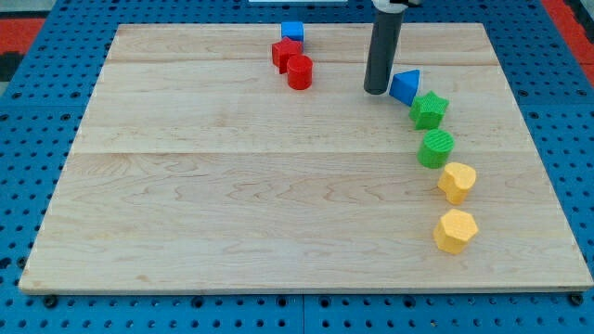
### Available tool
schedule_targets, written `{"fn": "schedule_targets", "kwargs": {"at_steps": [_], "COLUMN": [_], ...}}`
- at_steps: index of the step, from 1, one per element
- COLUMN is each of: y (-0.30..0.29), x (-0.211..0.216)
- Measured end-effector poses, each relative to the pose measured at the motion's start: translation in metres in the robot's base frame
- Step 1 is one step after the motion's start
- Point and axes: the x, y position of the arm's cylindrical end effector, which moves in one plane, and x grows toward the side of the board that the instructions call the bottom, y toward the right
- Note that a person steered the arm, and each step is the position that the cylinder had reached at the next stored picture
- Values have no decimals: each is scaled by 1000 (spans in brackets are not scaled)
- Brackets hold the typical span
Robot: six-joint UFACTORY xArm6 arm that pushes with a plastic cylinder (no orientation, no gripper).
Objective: Slide the red circle to the top of the blue triangle
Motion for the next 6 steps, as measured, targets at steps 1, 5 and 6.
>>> {"fn": "schedule_targets", "kwargs": {"at_steps": [1, 5, 6], "y": [17, 7, -6], "x": [-1, -26, 33]}}
